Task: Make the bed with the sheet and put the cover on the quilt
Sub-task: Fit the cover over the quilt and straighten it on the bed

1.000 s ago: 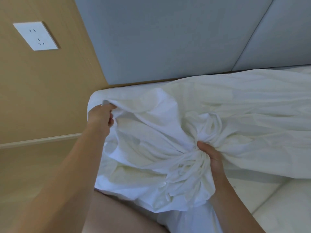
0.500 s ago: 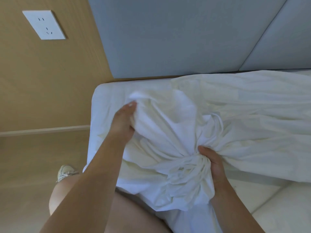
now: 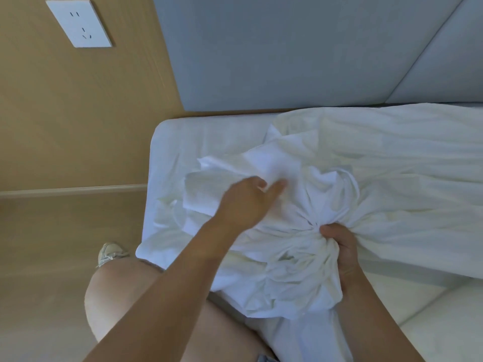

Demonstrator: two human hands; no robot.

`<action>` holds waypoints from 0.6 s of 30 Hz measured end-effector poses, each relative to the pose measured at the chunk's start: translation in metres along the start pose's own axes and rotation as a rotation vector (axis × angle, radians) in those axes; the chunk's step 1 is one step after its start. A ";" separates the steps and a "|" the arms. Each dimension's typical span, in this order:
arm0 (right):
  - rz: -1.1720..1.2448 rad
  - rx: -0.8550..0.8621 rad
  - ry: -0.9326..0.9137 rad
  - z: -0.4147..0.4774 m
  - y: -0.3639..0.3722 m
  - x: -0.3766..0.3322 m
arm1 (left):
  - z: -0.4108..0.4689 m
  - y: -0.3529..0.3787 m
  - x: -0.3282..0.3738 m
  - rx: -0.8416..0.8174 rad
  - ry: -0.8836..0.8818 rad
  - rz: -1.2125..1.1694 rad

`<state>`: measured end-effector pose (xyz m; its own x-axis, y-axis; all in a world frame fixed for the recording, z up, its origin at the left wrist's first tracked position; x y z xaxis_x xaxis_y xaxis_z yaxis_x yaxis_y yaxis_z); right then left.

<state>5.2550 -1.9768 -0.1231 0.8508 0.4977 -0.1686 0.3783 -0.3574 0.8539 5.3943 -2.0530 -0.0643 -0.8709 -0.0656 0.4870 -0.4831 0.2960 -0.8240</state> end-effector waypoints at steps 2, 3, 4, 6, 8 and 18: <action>0.015 -0.075 -0.018 -0.001 0.008 0.001 | -0.006 0.023 0.018 -0.211 0.014 0.066; 0.022 -0.094 -0.026 -0.001 0.010 0.002 | -0.008 0.030 0.023 -0.237 0.026 0.104; 0.026 -0.106 -0.016 -0.002 0.012 0.003 | -0.009 0.033 0.025 -0.220 0.038 0.130; 0.027 -0.098 -0.005 -0.001 0.013 0.003 | -0.005 0.030 0.027 -0.097 0.078 0.182; 0.014 -0.092 -0.054 -0.001 0.020 0.000 | -0.007 0.023 0.033 0.056 0.190 0.211; 0.011 -0.015 -0.075 0.004 0.010 -0.004 | -0.032 0.034 0.041 -0.127 0.472 0.117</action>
<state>5.2572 -1.9855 -0.1160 0.8800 0.4333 -0.1948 0.3637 -0.3507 0.8630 5.3455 -2.0150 -0.0629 -0.7687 0.4045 0.4954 -0.3442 0.3912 -0.8535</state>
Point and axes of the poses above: each hand's wrist, its own z-axis towards the middle knuckle, its own y-axis out of the palm, x = y × z, the point moved 5 cm from there along z, towards the middle knuckle, and after that the axes turned 14 degrees about z, right-handed, at the moved point
